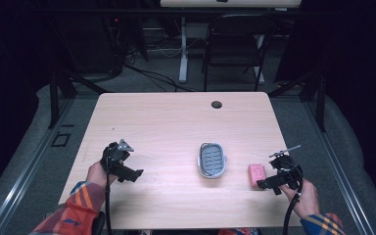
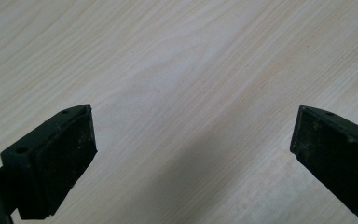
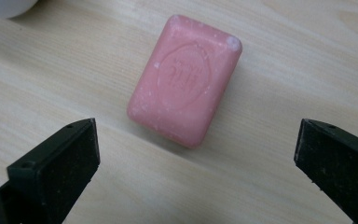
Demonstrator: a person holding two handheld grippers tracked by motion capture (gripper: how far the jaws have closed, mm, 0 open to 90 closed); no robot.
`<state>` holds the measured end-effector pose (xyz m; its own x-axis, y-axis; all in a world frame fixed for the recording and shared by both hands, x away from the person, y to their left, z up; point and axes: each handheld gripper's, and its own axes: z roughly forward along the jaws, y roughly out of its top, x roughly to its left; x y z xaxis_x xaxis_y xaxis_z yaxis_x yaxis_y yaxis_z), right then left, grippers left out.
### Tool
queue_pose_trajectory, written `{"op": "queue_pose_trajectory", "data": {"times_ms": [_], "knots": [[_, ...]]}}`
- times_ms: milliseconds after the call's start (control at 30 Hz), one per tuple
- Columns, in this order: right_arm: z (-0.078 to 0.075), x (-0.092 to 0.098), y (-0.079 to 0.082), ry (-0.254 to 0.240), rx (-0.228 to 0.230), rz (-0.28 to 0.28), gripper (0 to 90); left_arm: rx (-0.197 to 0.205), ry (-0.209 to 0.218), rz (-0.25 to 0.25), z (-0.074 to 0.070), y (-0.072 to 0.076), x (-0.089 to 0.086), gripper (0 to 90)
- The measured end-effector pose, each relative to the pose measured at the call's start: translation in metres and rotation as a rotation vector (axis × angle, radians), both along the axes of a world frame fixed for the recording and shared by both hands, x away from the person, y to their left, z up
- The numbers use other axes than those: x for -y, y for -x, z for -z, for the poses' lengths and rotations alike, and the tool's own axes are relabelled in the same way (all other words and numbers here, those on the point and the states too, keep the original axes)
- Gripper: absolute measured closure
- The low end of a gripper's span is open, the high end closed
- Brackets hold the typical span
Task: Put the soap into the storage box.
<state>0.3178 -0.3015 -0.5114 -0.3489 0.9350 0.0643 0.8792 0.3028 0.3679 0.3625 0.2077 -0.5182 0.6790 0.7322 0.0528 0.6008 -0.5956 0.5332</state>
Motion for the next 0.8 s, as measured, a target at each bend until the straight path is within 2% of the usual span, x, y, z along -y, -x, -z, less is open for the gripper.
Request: {"op": "queue_pose_trajectory", "data": {"times_ms": [100,233,467,533,567,633,700,733,800], "knots": [[0.001,-0.001,-0.005,-0.024,-0.003,0.023,0.0,0.001,-0.001,0.001,0.0,0.0,0.0,0.1],[0.002,-0.004,-0.011,-0.036,-0.008,0.028,0.0,-0.001,-0.001,0.003,0.0,0.0,0.001,0.1],[0.004,-0.016,-0.021,-0.033,-0.016,0.022,0.0,-0.002,0.001,0.005,0.0,0.0,0.001,0.1],[0.006,-0.019,-0.024,-0.042,-0.015,0.032,0.0,-0.004,0.002,0.007,0.0,0.0,0.001,0.1],[0.006,-0.019,-0.025,-0.041,-0.03,0.032,0.0,-0.005,0.002,0.008,0.0,0.0,0.001,0.1],[0.007,-0.021,-0.028,-0.03,-0.031,0.043,0.0,-0.004,-0.001,0.009,0.0,0.0,0.001,0.1],[0.008,-0.021,-0.031,-0.04,-0.047,0.051,0.0,-0.003,0.0,0.009,0.0,0.0,0.001,0.2],[0.01,-0.022,-0.031,-0.054,-0.036,0.07,0.0,-0.003,0.0,0.009,0.0,0.0,0.001,0.2],[0.011,-0.023,-0.033,-0.046,-0.05,0.063,0.0,-0.005,0.0,0.009,0.0,0.0,0.001,0.1]]}}
